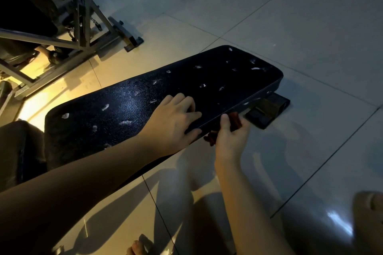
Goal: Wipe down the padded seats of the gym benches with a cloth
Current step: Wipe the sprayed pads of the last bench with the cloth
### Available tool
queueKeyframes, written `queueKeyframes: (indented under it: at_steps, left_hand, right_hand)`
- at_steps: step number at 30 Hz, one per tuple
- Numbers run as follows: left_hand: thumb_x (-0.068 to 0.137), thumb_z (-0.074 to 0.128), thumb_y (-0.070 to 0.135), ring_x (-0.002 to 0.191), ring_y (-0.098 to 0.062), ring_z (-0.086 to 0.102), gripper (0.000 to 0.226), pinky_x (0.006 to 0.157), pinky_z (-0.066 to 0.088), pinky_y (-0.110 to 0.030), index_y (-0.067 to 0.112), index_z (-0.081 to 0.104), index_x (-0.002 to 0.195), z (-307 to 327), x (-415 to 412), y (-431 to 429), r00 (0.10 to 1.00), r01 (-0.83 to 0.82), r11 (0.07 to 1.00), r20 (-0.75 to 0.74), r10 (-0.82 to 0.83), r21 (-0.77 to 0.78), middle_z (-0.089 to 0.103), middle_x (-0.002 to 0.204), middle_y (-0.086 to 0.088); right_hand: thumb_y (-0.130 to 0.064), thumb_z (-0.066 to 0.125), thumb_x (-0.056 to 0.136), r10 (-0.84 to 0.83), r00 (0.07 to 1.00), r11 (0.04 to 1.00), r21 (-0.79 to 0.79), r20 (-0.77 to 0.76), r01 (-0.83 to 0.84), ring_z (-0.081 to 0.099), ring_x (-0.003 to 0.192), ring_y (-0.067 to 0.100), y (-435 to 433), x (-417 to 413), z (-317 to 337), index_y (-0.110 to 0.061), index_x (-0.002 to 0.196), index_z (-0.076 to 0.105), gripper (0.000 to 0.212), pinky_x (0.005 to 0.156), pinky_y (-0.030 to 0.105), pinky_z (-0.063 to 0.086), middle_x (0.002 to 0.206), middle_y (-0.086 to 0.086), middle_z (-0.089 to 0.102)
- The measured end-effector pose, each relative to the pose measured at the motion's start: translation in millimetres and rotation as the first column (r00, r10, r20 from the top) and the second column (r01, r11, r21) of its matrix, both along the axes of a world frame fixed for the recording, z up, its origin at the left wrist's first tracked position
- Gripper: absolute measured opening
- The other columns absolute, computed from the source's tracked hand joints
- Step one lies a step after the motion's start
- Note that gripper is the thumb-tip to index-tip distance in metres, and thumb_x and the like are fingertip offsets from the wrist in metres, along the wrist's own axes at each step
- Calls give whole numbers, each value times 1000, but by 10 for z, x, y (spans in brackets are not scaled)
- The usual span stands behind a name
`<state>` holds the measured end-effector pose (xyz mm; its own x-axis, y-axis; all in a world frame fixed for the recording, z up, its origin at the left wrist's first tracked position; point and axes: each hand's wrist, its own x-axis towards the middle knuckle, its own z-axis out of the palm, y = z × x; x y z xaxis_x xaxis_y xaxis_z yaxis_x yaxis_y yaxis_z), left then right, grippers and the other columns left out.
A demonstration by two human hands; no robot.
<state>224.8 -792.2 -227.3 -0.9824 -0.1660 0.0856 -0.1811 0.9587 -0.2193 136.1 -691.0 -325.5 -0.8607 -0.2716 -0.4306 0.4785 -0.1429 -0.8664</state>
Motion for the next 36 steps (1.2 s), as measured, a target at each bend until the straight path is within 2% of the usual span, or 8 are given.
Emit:
queueKeyframes:
  at_steps: [7, 14, 18, 21, 24, 29, 34, 36]
  left_hand:
    - [87, 58, 49, 97, -23, 51, 45, 81, 40, -38, 16, 76, 112, -68, -43, 1, 999, -19, 998, -44, 22, 67, 57, 102, 1]
    - [85, 64, 46, 98, -21, 51, 45, 84, 41, -38, 17, 74, 118, -91, -18, -12, 995, -63, 991, -74, 72, 118, 58, 106, 3]
    - [86, 60, 45, 97, -21, 52, 45, 83, 40, -37, 17, 76, 117, -83, -24, -14, 995, -67, 985, -65, 78, 159, 58, 104, 3]
    - [85, 62, 44, 98, -22, 53, 43, 83, 39, -36, 17, 76, 115, -94, -31, -24, 994, -68, 984, -69, 80, 167, 58, 104, 3]
    - [86, 60, 44, 98, -21, 52, 43, 85, 37, -34, 17, 76, 115, -103, -24, -37, 993, -71, 982, -81, 86, 175, 58, 105, 4]
    - [87, 59, 45, 98, -23, 53, 43, 85, 43, -41, 16, 76, 115, -89, -25, -6, 993, -79, 981, -67, 92, 176, 59, 104, 2]
    - [88, 58, 45, 100, -20, 51, 43, 86, 40, -37, 17, 76, 115, -89, -17, -5, 992, -83, 984, -77, 96, 160, 57, 105, 4]
    - [87, 59, 45, 100, -20, 51, 42, 85, 38, -35, 17, 76, 115, -89, -14, 3, 992, -84, 982, -84, 99, 167, 57, 105, 4]
  right_hand:
    - [-16, 57, 103, -1, 999, 999, 50, -52, 4, 73, 90, 18, 29, -28, -54, -18, 116, 60, 14, 78, 48, 63, 107, 3, 70]
    - [-17, 58, 102, 30, 996, 998, -65, 80, -25, 71, 98, 17, 24, 302, 89, -19, 119, 57, 17, 81, 37, 63, 113, 5, 66]
    - [-13, 55, 103, -95, 991, 995, -16, 92, 97, 75, 82, 10, -72, -163, -35, -13, 117, 59, 14, 66, 22, 58, 106, 5, 71]
    - [-16, 55, 103, -24, 994, 1000, 11, 106, 23, 73, 82, 3, -30, 55, 20, -17, 114, 56, 11, 59, 15, 54, 103, -1, 68]
    - [-13, 58, 101, 114, 993, 993, -14, 18, -114, 70, 91, 6, 67, 482, 156, -22, 112, 56, 14, 66, 15, 55, 104, -3, 66]
    - [-15, 57, 102, -16, 999, 999, 38, 39, 14, 72, 79, 7, -23, -86, 42, -30, 101, 53, 16, 70, 25, 60, 106, 5, 69]
    - [-14, 59, 101, 177, 984, 984, 2, 22, -177, 69, 94, 8, 105, 392, 199, -19, 116, 58, 15, 73, 20, 58, 107, -2, 66]
    - [-11, 58, 101, 139, 990, 990, 27, -12, -138, 69, 84, 5, 69, 350, 165, -15, 116, 59, 16, 66, 15, 56, 105, 1, 66]
